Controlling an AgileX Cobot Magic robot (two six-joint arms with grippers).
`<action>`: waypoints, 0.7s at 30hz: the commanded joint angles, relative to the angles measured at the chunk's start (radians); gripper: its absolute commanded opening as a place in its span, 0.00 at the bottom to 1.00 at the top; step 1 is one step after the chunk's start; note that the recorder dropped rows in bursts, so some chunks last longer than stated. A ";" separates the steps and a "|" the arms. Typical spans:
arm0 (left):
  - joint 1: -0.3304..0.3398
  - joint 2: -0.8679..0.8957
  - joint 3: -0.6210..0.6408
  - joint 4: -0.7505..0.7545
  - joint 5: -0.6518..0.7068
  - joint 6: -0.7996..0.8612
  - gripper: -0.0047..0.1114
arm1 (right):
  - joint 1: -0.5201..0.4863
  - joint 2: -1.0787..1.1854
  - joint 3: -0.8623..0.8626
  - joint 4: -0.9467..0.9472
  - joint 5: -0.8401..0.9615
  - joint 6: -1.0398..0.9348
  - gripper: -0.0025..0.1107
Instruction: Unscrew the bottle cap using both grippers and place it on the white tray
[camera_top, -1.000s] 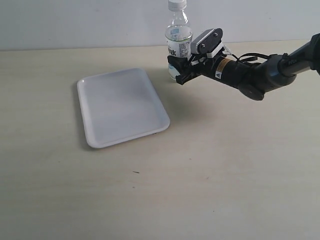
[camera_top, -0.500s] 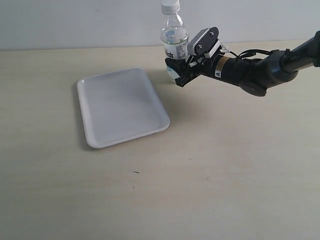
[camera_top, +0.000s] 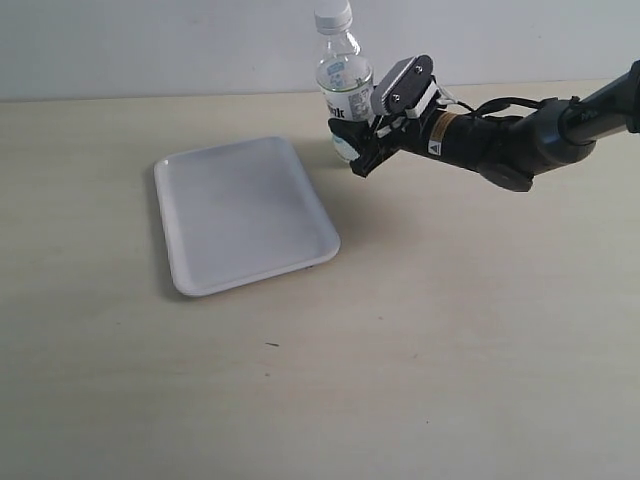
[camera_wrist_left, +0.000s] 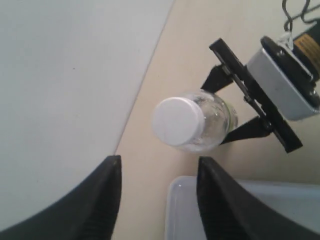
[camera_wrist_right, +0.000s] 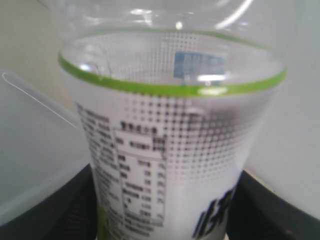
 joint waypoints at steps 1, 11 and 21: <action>-0.035 0.027 -0.006 0.038 0.013 0.056 0.44 | 0.001 0.007 0.008 -0.033 0.076 -0.064 0.02; -0.046 0.062 -0.006 0.038 0.016 0.165 0.58 | 0.001 0.003 0.008 -0.033 0.110 -0.098 0.02; -0.044 0.076 -0.006 0.040 -0.114 0.127 0.58 | 0.001 0.003 0.008 -0.049 0.110 -0.100 0.02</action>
